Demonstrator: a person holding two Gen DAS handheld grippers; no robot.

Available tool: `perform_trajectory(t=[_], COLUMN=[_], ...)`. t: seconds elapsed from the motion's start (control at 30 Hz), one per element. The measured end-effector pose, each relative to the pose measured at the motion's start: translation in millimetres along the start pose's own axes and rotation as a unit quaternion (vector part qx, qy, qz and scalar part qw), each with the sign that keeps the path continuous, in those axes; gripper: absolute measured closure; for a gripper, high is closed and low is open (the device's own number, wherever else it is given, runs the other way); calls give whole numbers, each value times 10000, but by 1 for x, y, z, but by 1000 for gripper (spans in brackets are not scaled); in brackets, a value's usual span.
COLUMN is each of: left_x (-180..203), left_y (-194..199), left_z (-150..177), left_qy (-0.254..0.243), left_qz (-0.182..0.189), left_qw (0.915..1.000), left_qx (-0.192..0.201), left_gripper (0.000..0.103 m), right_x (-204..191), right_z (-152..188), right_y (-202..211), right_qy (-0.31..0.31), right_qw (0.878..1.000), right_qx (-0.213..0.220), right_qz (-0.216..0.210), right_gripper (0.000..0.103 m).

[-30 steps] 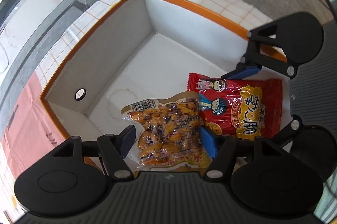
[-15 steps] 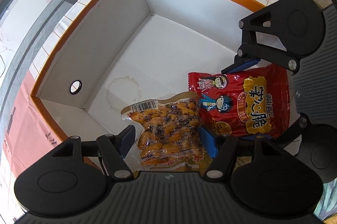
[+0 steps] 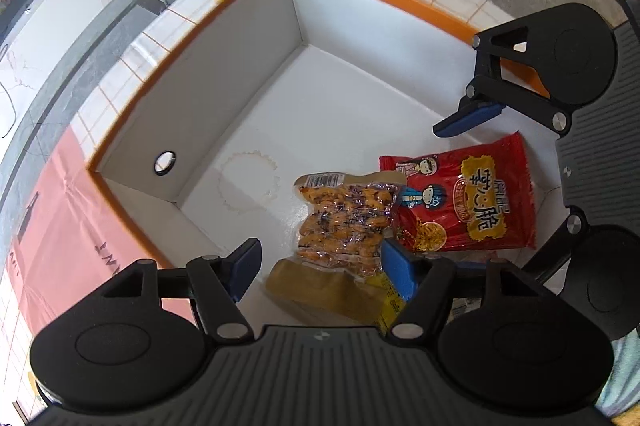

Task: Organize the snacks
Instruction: 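Open the left tool to drop the nut bag into the box while the right drops the red bag, then withdraw both tools from the box toward the snack pile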

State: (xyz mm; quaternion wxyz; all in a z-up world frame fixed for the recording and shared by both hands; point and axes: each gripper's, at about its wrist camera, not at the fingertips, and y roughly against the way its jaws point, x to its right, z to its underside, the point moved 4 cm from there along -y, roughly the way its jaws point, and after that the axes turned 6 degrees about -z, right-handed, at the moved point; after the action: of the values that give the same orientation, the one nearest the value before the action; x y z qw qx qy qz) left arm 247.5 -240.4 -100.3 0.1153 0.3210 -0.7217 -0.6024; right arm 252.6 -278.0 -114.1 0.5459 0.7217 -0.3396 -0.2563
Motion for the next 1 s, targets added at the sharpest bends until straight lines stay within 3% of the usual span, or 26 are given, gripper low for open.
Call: perform_trajectory(t=[0.4,0.57,1.0], left_x=[-8,-22,-75], left_y=[69,101,143], left_z=[30,54,150], left_qy=[610,978,2331], left_qz=[-340,-466,-899], left_qw=[9961,9908,9604], left_qx=[540,806,1232], left_gripper=[23,23,23], right_x=[-22,-37,-97], right_z=[-10,-9,-35], right_y=[34,58,97], right_qy=[-515,-838,-1839], right_qw=[9984,9954,9721], right_qx=[8,251,1393], right_qz=[226,403,421], right_gripper=[23,23,24])
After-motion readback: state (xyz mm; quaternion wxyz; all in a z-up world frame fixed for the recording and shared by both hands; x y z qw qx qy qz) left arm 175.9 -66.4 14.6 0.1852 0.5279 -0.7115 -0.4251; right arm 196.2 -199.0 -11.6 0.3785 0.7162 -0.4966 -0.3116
